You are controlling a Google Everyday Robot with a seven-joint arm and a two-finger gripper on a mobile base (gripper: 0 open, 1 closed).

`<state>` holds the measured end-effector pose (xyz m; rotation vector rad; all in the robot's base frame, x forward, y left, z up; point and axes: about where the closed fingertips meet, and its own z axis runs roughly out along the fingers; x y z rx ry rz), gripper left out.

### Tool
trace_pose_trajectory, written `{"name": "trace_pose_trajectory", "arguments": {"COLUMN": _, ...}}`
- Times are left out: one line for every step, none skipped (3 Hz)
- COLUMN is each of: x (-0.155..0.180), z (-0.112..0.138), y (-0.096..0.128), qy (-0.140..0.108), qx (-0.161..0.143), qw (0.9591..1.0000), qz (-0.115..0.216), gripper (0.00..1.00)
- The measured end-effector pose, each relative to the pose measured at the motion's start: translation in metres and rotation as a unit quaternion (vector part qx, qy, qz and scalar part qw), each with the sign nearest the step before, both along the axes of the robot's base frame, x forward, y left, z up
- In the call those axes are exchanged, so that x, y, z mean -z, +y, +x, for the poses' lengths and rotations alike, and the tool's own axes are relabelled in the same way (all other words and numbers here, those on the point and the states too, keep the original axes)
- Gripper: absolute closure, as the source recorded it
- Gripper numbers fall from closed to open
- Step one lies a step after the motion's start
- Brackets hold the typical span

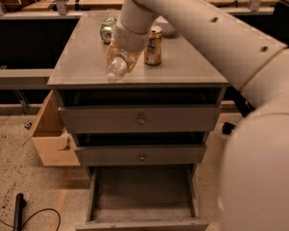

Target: Place water bottle into bottom drawer

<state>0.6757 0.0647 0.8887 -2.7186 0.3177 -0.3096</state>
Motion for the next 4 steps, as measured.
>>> {"name": "trace_pose_trajectory", "arguments": {"x": -0.004, "z": -0.053, "y": -0.022, "qy": 0.016, "qx": 0.031, "qw": 0.9976, "qz": 0.06, "gripper": 1.0}}
{"name": "trace_pose_trajectory", "arguments": {"x": 0.045, "z": -0.103, "y": -0.076, "qy": 0.073, "qx": 0.076, "qw": 0.9924, "qz": 0.063, "gripper": 1.0}}
{"name": "trace_pose_trajectory", "arguments": {"x": 0.112, "z": -0.135, "y": -0.124, "qy": 0.141, "qx": 0.143, "qw": 0.9777, "qz": 0.062, "gripper": 1.0}}
{"name": "trace_pose_trajectory", "arguments": {"x": 0.112, "z": -0.135, "y": -0.124, "qy": 0.141, "qx": 0.143, "qw": 0.9776, "qz": 0.062, "gripper": 1.0}}
